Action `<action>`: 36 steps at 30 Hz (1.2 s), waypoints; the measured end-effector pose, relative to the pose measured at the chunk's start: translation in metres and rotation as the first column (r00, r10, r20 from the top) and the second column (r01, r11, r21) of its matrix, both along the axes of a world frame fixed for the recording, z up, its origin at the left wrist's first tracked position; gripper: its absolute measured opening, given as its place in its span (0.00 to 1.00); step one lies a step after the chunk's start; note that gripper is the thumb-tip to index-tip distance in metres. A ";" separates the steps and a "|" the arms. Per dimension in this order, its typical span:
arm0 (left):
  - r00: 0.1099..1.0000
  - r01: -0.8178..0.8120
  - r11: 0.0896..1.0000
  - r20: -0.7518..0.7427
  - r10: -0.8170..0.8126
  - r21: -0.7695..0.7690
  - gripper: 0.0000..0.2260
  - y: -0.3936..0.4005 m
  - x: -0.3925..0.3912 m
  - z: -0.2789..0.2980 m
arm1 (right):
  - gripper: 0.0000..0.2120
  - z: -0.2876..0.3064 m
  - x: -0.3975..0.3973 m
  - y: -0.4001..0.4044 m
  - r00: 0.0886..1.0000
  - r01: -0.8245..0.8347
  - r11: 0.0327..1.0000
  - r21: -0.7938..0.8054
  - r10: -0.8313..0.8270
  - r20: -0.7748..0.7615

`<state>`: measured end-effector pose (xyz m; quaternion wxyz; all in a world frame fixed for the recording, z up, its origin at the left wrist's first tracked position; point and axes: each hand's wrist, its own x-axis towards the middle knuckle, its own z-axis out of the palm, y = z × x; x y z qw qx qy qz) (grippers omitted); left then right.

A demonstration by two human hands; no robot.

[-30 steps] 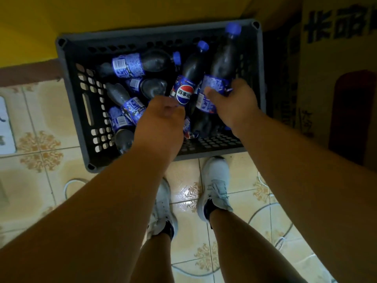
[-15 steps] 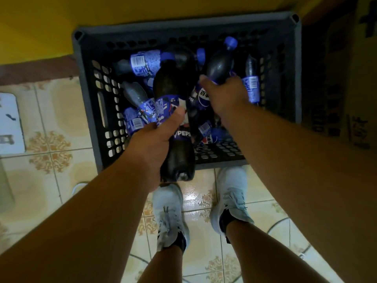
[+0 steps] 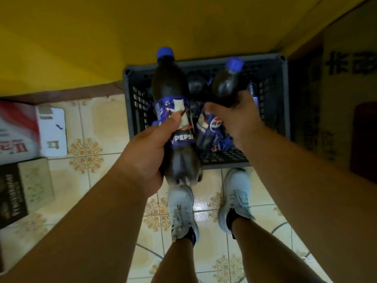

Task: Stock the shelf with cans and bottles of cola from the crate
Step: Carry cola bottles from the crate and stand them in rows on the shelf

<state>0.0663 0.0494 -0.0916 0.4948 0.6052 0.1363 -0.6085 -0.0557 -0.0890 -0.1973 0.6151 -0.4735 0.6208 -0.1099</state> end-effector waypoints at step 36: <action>0.189 -0.565 0.670 0.714 0.674 -0.482 0.25 0.196 -0.141 0.641 | 0.26 0.734 -0.008 0.190 0.218 -0.717 0.543 -0.438 0.771 0.599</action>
